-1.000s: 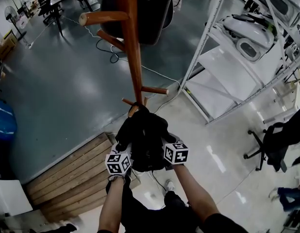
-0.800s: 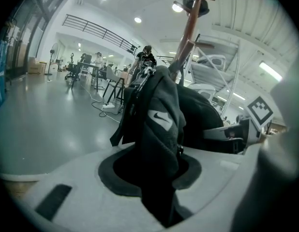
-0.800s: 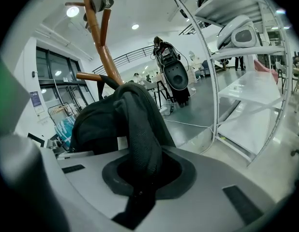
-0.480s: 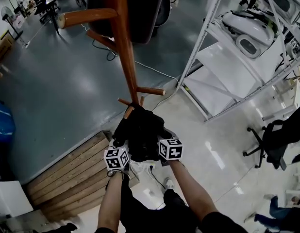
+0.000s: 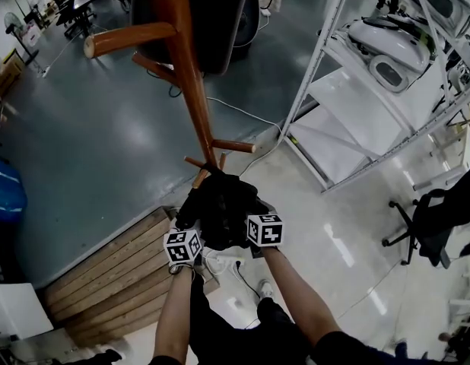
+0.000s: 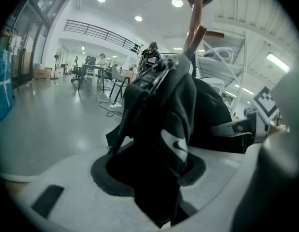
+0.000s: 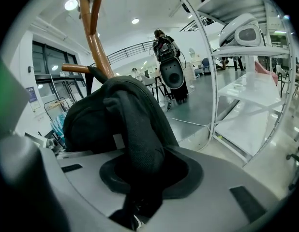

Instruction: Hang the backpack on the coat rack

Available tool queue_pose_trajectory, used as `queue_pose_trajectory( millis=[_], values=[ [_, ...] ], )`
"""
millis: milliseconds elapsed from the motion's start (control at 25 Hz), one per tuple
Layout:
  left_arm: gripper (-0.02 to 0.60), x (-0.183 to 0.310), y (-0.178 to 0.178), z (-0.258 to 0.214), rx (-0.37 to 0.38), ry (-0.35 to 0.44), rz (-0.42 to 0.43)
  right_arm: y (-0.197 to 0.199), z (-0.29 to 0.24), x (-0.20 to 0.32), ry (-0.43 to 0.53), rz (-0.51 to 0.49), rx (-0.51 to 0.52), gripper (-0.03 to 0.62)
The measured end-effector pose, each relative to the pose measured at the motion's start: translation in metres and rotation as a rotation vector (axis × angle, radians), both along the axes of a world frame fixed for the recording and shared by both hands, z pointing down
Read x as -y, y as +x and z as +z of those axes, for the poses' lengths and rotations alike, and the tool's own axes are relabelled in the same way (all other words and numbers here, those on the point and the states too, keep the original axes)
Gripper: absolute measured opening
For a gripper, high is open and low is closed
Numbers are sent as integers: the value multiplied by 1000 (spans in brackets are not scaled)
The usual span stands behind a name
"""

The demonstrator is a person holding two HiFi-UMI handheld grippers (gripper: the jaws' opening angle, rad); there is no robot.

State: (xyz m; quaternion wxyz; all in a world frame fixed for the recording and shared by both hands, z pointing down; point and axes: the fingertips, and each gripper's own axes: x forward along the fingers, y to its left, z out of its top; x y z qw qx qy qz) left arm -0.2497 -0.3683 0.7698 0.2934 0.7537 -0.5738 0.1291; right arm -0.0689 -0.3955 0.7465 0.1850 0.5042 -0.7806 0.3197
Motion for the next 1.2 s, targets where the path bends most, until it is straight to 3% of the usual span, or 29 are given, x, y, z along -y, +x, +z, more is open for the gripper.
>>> queue_pose_trajectory(
  millis=[320, 920, 1200],
  values=[
    [219, -9, -1, -4, 14, -21, -28, 6, 2, -8, -56, -5, 21, 100],
    [224, -64, -4, -42, 35, 13, -142, 27, -32, -49, 8, -54, 52, 145],
    [222, -106, 25, -81, 26, 56, -147, 44, -55, -78, 33, -79, 72, 152]
  ],
)
